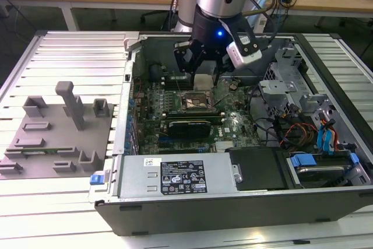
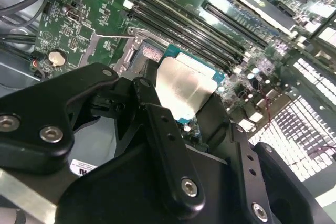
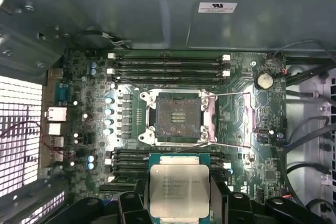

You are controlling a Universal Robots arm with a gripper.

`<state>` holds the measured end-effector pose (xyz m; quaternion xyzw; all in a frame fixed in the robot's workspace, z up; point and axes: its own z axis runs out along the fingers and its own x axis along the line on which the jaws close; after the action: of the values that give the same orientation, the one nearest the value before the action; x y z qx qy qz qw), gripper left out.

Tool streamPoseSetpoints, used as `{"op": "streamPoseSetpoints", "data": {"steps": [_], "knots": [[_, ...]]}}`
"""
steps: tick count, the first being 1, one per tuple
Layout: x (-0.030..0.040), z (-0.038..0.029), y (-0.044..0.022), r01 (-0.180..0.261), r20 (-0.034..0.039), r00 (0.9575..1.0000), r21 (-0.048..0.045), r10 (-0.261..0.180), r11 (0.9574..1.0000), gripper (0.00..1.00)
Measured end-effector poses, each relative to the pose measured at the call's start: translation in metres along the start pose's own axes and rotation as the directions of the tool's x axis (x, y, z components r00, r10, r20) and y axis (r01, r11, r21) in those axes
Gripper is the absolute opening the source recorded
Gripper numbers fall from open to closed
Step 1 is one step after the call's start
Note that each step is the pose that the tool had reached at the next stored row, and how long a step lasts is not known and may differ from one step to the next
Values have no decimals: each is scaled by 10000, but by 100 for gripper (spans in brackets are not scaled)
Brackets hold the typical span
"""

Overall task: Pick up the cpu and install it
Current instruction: 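Pick up the cpu and move it towards the insertion slot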

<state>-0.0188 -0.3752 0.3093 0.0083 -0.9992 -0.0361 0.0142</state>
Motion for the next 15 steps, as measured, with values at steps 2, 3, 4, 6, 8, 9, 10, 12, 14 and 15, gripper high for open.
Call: {"op": "streamPoseSetpoints", "data": {"steps": [2,3,4,6,8,9,10,12,14,15], "knots": [[-12,61,35,1,0,10000,-22,-1,10000,55],[-14,82,53,2,0,10000,-30,-2,10000,55],[-15,98,69,2,0,10000,-36,-2,10000,55],[-16,145,120,2,1,10000,-50,-2,10000,55],[-18,179,156,3,0,10000,-57,-3,10000,55],[-19,203,178,3,0,10000,-63,-3,10000,55],[-20,233,206,3,1,10000,-71,-3,10000,55],[-22,264,233,3,1,10000,-77,-3,10000,55],[-24,307,279,4,1,10000,-80,-4,10000,55],[-25,321,295,4,2,10000,-80,-4,10000,55]]}}
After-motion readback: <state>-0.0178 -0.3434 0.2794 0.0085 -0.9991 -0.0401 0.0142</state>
